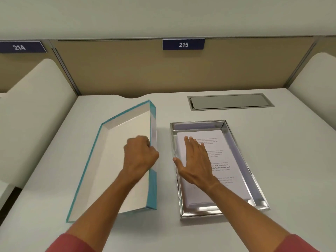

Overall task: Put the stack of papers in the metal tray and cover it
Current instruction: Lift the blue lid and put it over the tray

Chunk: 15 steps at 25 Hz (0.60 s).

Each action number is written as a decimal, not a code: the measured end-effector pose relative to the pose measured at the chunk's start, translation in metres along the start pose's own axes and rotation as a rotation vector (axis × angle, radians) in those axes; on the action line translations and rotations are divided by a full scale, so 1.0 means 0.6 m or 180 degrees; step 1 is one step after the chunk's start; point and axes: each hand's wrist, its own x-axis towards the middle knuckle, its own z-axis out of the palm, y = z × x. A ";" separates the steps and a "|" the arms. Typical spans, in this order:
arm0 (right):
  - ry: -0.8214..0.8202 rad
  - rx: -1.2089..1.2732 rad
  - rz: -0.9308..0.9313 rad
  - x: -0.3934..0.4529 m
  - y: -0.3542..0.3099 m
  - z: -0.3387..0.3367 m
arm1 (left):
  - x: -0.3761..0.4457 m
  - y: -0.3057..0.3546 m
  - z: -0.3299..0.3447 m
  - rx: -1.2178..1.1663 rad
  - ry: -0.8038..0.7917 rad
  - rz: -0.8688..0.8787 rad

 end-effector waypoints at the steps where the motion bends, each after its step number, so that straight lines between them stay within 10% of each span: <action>1: 0.0014 0.0129 -0.0019 0.004 -0.003 -0.003 | 0.009 0.009 -0.029 -0.0143 0.0134 -0.0051; 15: -0.1105 0.4062 0.1397 0.080 -0.015 -0.049 | 0.014 0.054 -0.263 -0.3915 -0.0406 -0.1134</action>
